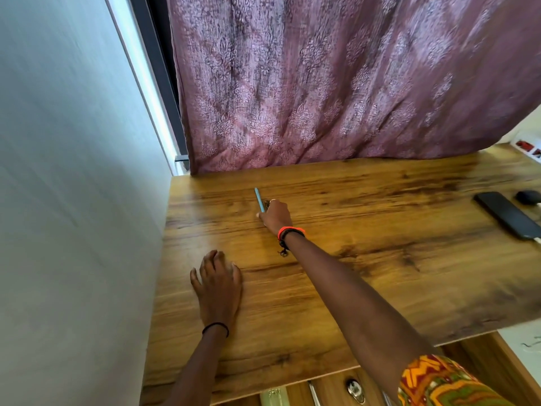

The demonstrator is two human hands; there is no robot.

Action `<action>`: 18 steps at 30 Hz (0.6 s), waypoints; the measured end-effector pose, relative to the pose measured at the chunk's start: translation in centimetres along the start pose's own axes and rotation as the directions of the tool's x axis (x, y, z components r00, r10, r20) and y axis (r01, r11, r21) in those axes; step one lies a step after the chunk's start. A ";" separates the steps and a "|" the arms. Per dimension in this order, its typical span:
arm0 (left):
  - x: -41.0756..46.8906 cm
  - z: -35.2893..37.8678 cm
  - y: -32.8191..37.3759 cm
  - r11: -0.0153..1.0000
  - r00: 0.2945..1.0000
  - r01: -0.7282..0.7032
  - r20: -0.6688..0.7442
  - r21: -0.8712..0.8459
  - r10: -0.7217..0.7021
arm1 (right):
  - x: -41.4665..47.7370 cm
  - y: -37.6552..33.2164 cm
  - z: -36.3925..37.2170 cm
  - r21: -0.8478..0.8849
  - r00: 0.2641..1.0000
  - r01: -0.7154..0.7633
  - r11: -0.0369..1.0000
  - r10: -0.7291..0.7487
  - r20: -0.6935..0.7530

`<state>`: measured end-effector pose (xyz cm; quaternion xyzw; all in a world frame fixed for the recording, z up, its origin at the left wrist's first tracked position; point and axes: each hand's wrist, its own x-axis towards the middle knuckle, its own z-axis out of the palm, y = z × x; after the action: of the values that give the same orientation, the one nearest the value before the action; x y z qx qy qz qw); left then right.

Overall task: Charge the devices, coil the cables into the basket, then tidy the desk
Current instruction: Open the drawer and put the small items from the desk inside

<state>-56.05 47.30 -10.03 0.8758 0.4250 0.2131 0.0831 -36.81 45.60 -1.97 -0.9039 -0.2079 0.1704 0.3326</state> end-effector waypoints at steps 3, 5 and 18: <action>0.0 0.1 0.0 1.000 1.000 -0.001 0.005 0.002 0.001 | 0.1 0.2 0.5 -0.059 1.000 -0.002 0.998 0.000 -0.024; 0.1 0.2 -0.1 1.000 1.000 0.003 0.008 -0.002 -0.003 | 0.0 0.2 0.7 -0.075 1.000 0.007 0.997 -0.009 -0.023; 0.3 -0.2 -0.3 0.998 0.999 0.011 0.052 -0.056 -0.008 | -4.8 5.4 -2.4 0.121 0.998 -0.064 0.991 0.061 0.027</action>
<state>-56.18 47.69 -9.81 0.8763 0.4207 0.2019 0.1195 -38.44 38.18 -3.05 -0.8861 -0.1724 0.2035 0.3791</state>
